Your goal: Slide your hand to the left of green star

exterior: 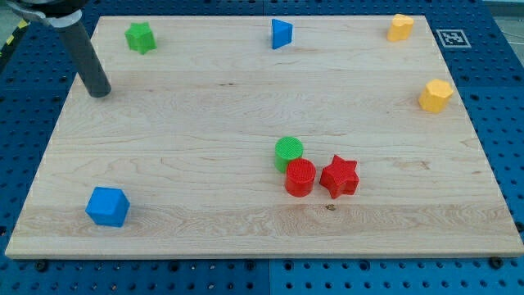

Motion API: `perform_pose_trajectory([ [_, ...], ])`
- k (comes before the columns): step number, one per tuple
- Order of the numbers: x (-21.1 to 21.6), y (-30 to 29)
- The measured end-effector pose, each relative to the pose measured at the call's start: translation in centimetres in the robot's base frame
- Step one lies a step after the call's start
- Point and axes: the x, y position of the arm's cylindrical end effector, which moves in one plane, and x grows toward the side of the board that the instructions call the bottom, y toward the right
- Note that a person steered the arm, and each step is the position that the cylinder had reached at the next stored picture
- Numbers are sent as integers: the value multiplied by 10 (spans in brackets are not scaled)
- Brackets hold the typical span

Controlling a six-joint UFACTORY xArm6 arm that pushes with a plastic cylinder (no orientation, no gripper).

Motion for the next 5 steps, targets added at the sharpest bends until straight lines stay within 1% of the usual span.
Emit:
perform_pose_trajectory([
  [2, -19, -1],
  [3, -35, -16],
  [5, -75, -23],
])
